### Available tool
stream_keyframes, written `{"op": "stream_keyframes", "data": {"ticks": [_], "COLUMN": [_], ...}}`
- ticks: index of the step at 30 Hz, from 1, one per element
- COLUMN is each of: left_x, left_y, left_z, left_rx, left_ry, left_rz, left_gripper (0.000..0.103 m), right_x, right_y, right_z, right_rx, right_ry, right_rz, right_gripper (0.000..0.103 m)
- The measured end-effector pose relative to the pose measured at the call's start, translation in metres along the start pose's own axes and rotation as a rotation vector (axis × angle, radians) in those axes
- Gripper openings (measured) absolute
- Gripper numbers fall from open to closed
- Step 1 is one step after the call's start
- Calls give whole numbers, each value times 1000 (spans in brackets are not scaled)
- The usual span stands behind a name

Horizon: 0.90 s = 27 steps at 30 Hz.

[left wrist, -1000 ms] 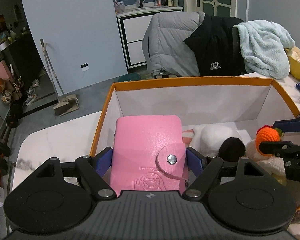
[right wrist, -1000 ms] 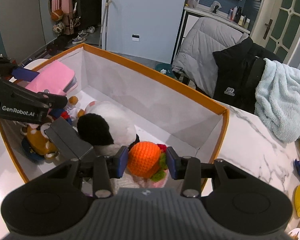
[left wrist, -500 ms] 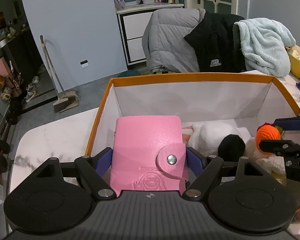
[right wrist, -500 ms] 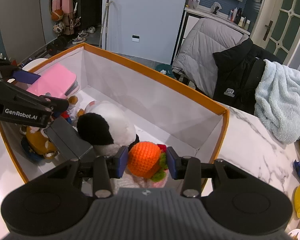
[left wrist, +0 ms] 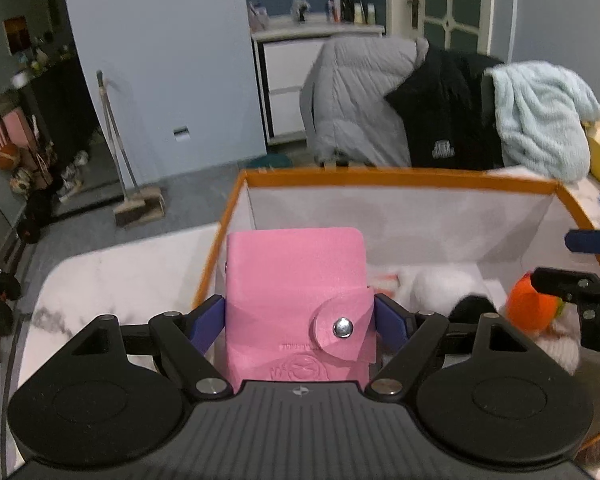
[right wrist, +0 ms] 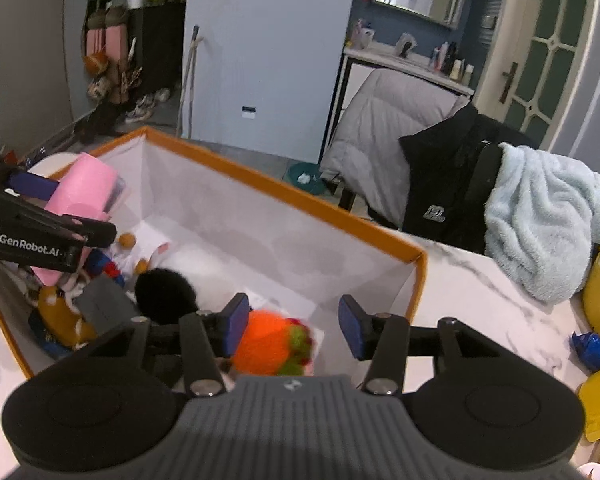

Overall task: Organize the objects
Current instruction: 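Carry both into the orange box and open both tools to release them, then move the left tool to the gold cardboard box while the right tool approaches the white canister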

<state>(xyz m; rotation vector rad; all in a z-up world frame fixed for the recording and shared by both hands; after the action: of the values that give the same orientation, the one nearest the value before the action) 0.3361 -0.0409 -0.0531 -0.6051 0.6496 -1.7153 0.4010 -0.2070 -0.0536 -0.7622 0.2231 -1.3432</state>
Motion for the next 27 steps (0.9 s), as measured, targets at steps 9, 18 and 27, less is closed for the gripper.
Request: {"op": "stream_keyframes", "data": {"ticks": [9, 18, 27], "left_x": [-1, -2, -11], "left_y": [-19, -22, -45], "left_z": [22, 18, 18], "left_rx": [143, 140, 145], "left_ry": [2, 9, 40], "left_rz": [23, 10, 38], "left_gripper": [98, 98, 98], "right_x": [0, -2, -4], "right_y": [-1, -5, -12], "right_z": [0, 1, 1], "right_rx": [5, 12, 21], "right_ry": [12, 5, -21], "right_rz": [6, 16, 11], "right_gripper": [52, 52, 52]}}
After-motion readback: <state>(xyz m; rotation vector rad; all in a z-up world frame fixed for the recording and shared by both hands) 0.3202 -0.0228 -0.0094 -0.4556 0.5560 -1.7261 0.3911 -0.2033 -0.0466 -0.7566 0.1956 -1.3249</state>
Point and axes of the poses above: each gripper's, at about its wrist camera, not at the fingertips, and y roughly the way its jaws point, x to its right, z to its top, the point moved 7 cm from there along y, roughly the way its jaws point, and after that the axes turned 12 degrees about -z, right-handed, at the moved point
